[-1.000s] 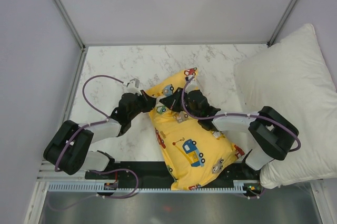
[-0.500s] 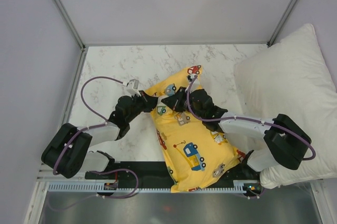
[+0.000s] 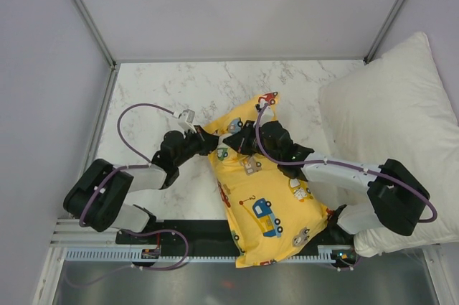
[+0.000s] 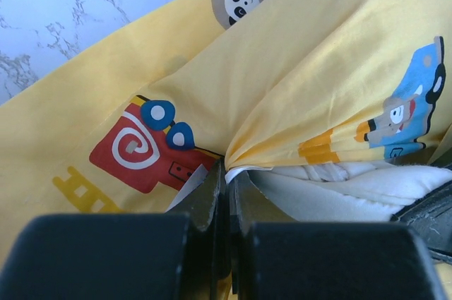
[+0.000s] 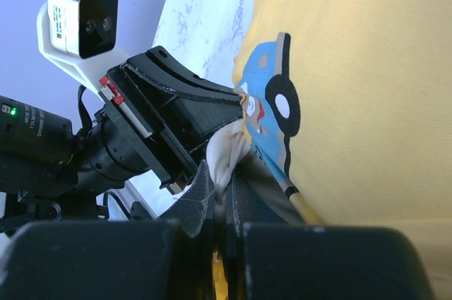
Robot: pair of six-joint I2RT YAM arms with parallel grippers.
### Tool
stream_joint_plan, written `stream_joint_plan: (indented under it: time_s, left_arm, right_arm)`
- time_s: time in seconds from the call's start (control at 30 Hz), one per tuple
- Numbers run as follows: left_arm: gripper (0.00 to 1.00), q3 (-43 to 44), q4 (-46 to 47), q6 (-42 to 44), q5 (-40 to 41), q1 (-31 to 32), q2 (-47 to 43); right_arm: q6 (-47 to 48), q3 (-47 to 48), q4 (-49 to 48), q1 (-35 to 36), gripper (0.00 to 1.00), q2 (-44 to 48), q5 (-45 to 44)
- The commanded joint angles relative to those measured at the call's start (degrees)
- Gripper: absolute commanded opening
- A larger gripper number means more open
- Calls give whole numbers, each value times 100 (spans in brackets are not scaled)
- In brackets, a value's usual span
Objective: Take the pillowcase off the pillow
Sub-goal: Expand the opening of the pillowcase
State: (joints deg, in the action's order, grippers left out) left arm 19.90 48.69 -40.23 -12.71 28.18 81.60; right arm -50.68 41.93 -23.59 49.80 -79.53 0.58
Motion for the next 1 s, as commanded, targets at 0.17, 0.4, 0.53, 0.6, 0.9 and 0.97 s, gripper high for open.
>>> stream_joint_plan:
  time_s: [0.17,0.4,0.53,0.6,0.9,0.97]
  left_arm:
    - [2,-144,-1661,349,761,-94,954]
    - [2,-101,-1634,375,761,-85,1024]
    - [2,-39,-1590,367,787,-68,1129]
    - [2,-13,-1573,367,796,-50,1217]
    - [2,-74,-2011,481,1139,336,411]
    - [2,-57,-2658,472,1392,511,-298]
  right_arm:
    - [-760,1493,-5920,583,0,1501,2210]
    - [-839,1546,-5867,583,0,1642,2236]
    - [-882,1634,-5832,592,0,1686,2280]
    - [-918,1687,-5841,583,0,1686,2297]
    - [-314,1441,-4429,592,0,1844,2175]
    - [221,1292,-2942,636,0,2072,1869]
